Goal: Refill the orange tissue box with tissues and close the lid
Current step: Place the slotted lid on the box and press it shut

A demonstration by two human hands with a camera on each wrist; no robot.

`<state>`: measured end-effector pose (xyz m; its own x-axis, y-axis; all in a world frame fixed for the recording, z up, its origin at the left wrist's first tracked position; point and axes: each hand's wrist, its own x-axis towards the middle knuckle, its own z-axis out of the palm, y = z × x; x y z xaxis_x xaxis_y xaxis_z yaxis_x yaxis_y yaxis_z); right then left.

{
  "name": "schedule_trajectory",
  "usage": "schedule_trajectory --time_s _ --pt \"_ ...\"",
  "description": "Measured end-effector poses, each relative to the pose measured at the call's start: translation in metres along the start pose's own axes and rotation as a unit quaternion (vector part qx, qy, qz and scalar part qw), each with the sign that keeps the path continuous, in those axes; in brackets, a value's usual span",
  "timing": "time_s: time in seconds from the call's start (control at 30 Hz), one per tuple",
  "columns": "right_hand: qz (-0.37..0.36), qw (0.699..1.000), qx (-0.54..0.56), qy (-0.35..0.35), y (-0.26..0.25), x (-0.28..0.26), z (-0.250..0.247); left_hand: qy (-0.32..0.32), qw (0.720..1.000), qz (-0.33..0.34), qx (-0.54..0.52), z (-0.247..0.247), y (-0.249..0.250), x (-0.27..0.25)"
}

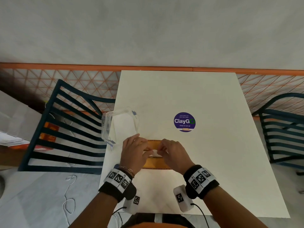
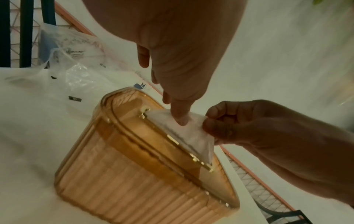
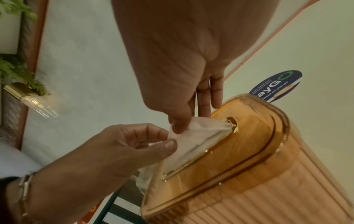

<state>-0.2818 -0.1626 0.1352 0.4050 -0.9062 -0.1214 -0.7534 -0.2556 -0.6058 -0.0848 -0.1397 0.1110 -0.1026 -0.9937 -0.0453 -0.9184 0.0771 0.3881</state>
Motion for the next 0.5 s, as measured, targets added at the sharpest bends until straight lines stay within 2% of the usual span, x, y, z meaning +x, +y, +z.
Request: schedule_trajectory --time_s 0.1,0.23,0.33,0.5 --pt "0.017 1.0 -0.002 -0.021 0.007 -0.001 -0.006 -0.006 1.0 0.015 0.003 -0.006 -0.005 0.003" --pt "-0.004 0.998 -0.059 -0.019 0.01 -0.004 -0.003 -0.045 0.998 0.045 0.016 -0.008 -0.005 0.006" --pt "0.003 1.0 -0.022 -0.011 0.006 -0.003 -0.007 -0.053 0.996 0.072 0.024 -0.006 -0.002 0.008" --pt "0.0 1.0 0.022 -0.002 0.007 -0.001 -0.017 -0.063 0.996 0.041 -0.038 -0.013 -0.003 0.016"
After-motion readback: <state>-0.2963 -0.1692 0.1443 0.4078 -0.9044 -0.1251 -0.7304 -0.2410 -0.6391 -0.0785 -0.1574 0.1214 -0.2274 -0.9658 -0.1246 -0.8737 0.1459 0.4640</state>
